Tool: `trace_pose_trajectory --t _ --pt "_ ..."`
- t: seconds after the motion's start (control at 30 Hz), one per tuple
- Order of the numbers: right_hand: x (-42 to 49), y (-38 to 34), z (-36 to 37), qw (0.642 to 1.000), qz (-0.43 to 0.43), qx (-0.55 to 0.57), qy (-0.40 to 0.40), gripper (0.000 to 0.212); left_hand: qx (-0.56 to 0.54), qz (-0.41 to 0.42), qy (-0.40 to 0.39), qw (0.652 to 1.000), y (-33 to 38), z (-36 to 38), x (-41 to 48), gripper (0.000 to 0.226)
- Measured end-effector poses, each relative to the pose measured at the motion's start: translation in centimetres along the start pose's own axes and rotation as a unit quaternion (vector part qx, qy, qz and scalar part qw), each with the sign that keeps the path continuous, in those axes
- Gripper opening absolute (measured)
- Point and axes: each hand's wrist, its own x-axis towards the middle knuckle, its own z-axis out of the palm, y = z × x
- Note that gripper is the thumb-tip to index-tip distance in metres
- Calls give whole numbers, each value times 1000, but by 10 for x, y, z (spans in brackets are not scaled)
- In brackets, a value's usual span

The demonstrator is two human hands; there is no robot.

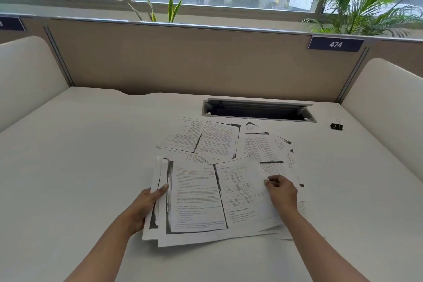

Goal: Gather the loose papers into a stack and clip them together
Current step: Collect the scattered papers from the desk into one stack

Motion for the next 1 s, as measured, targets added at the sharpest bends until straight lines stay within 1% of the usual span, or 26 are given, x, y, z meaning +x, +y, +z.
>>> trace_pose_trajectory --t 0.1,0.2,0.3,0.37,0.5,0.53,0.6,0.7,0.77,0.8,0.83,0.87,0.9,0.93,0.97,1.0 --pt "-8 -6 9 1000 -3 4 -16 18 1 1 -9 1000 -2 3 0 23" --pt "-11 -11 13 1000 2 14 -22 15 -6 0 -8 1000 -4 2 0 24" --pt "-9 -10 10 999 14 29 -17 5 -17 1 -12 1000 -3 0 0 21" --pt "-10 -9 8 999 12 16 -25 3 -21 3 -15 1000 -2 1 0 18" --pt "-15 -9 8 997 -13 -18 -74 10 -18 10 -12 1000 -4 1 1 20" --pt "-15 -9 8 997 -18 -20 -77 12 -20 13 -11 1000 -4 1 2 22" --pt "-14 -10 7 998 -23 -14 -62 25 -28 23 -16 999 -3 0 2 26" --pt "-11 -12 2 999 2 21 -36 49 -44 43 -39 997 3 -3 -1 27" --pt "-8 -16 0 996 36 63 -53 56 -63 59 -55 995 8 -5 -4 24" --pt "-6 -18 0 991 49 97 -75 56 -75 72 -61 993 11 -6 -4 23" --pt "-5 -20 0 984 55 139 -101 51 -82 85 -67 991 14 -7 -5 28" --pt "-6 -23 0 975 51 177 -124 43 -84 101 -72 989 17 -7 -6 43" --pt "-6 -25 0 968 38 205 -137 34 -81 114 -76 987 21 -8 -7 64" --pt "-7 -28 -1 964 19 226 -141 25 -75 126 -75 986 23 -9 -7 80" --pt "-7 -30 -1 959 -2 246 -141 19 -70 142 -74 985 26 -9 -7 88" --pt "-9 -33 -3 953 -23 266 -145 16 -60 159 -73 983 29 -10 -6 89"
